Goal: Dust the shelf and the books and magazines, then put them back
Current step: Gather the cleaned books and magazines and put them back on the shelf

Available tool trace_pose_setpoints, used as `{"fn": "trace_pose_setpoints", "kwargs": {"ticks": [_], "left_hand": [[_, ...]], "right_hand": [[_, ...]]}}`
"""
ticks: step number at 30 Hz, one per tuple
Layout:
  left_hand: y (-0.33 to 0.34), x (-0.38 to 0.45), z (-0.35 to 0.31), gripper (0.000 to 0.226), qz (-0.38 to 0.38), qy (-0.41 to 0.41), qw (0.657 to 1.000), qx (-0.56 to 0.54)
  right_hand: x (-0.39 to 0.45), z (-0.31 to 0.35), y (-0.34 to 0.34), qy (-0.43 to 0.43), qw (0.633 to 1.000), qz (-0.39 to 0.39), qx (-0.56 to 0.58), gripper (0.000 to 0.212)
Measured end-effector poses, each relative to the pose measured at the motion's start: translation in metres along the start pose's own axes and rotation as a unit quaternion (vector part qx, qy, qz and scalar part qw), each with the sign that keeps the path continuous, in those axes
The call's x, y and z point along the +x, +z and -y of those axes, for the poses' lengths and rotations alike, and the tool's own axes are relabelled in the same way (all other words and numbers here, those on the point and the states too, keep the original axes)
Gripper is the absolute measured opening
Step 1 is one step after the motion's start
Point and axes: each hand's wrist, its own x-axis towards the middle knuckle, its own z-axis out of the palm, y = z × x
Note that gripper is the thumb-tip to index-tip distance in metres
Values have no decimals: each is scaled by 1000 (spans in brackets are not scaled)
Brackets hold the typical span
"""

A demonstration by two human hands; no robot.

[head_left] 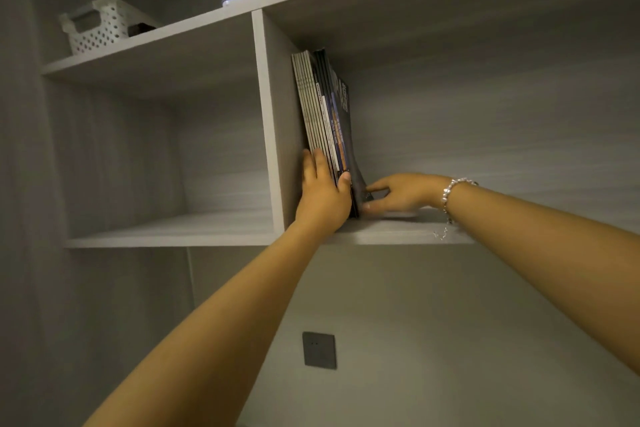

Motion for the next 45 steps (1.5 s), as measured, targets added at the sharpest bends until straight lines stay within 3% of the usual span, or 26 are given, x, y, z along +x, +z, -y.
{"fn": "trace_pose_setpoints", "kwargs": {"ticks": [5,11,15,23,32,36,39,45], "left_hand": [[-7,-46,-5,54,-16,-7,1000,-23],[-4,-114,-9,37,-59,98,990,-87],[15,-162,-8,31,-22,94,983,-157],[87,-262,6,27,161,-14,963,-215],[198,-384,3,23,318,-143,902,-253],[234,-438,-3,21,366,-187,879,-241],[256,-473,-5,23,395,-215,869,-206],[288,-534,6,20,409,-292,852,-146]], "right_hand": [[-47,12,11,-24,987,-147,60,44],[-115,12,63,-55,941,-317,102,34],[-163,3,111,-52,908,-407,86,31],[-256,-38,213,120,926,-329,141,30],[-370,-100,320,322,885,-256,216,25],[-416,-127,355,392,875,-189,212,26],[-446,-147,380,406,887,-124,181,16],[-489,-183,417,435,885,-32,160,15]]}}
